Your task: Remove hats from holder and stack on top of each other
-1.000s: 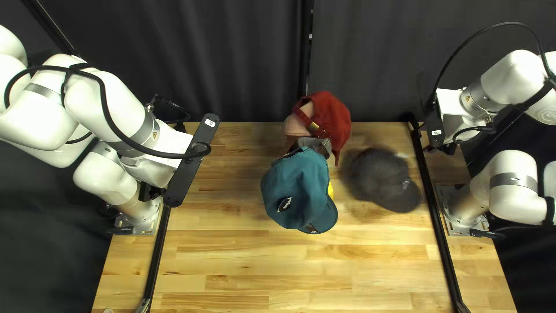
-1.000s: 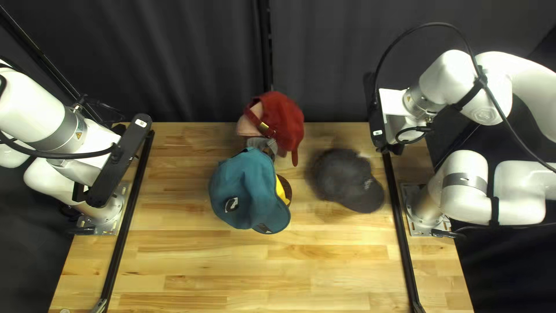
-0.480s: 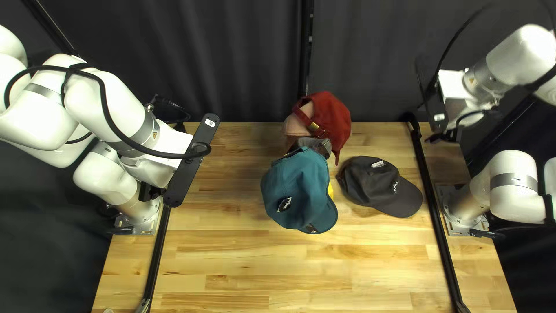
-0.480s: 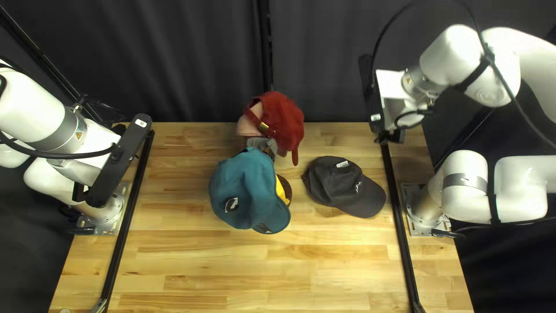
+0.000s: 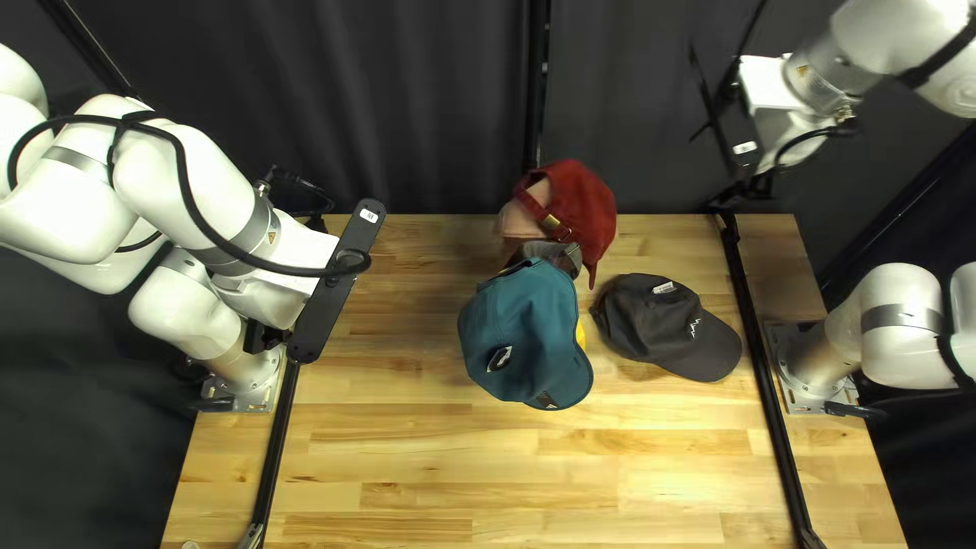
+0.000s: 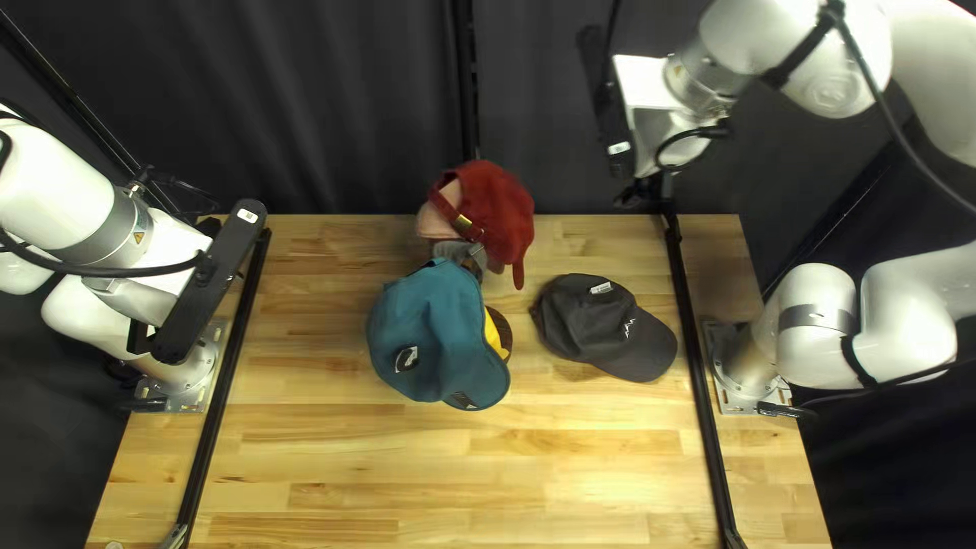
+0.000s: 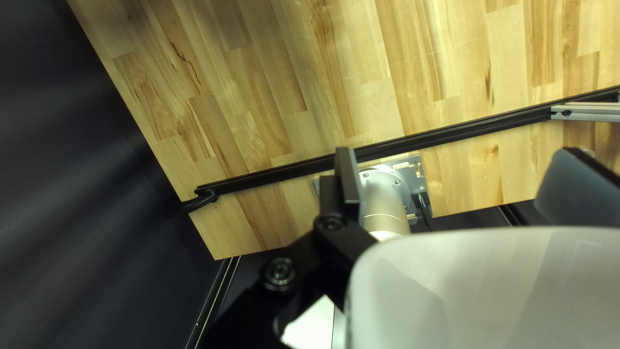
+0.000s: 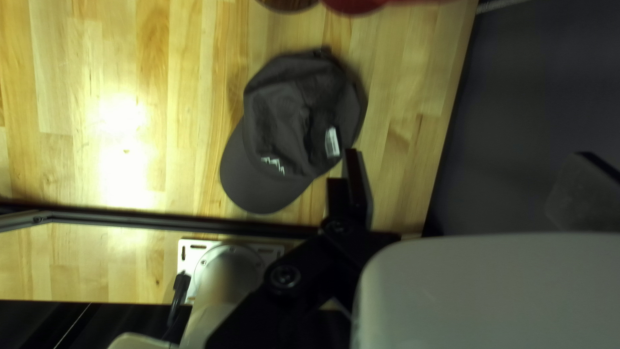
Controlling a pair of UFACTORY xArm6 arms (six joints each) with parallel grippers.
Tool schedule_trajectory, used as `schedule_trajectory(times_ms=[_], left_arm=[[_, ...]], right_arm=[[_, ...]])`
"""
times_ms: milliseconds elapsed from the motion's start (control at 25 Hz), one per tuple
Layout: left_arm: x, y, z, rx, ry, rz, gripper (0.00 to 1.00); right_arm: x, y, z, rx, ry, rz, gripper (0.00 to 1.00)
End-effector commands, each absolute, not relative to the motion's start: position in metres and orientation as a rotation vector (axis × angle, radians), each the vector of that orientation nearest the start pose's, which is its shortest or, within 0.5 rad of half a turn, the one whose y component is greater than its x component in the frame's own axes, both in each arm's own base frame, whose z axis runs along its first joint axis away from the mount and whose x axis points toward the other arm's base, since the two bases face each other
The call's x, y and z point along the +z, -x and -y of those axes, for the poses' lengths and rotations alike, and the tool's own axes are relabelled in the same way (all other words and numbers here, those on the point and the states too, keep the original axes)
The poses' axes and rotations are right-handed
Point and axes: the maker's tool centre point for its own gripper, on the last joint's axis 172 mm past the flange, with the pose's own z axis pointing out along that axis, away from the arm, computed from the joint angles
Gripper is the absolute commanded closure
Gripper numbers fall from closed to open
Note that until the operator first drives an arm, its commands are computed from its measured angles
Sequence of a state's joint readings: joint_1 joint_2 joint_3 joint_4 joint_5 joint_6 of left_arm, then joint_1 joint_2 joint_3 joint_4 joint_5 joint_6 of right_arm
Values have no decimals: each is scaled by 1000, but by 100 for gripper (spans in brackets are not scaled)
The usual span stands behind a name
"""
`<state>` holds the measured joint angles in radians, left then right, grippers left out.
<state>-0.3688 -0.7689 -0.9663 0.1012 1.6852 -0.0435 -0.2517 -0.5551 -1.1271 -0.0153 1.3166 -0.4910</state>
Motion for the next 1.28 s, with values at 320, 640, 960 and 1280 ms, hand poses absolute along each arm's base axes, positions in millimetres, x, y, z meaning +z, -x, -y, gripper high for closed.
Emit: schedule_trajectory(times_ms=[320,640,960,1280], left_arm=[[378,-248,66,-106,3015,-473,0],[378,-248,66,-106,3015,-473,0],[378,-248,66,-106,3015,-473,0],[378,-248,66,-106,3015,-473,0]], right_arm=[[418,-446,99,-670,3223,397,0],[401,-462,107,-720,3228,267,0],[391,-461,110,-715,3215,202,22],[391,-459,110,-698,3213,174,100]])
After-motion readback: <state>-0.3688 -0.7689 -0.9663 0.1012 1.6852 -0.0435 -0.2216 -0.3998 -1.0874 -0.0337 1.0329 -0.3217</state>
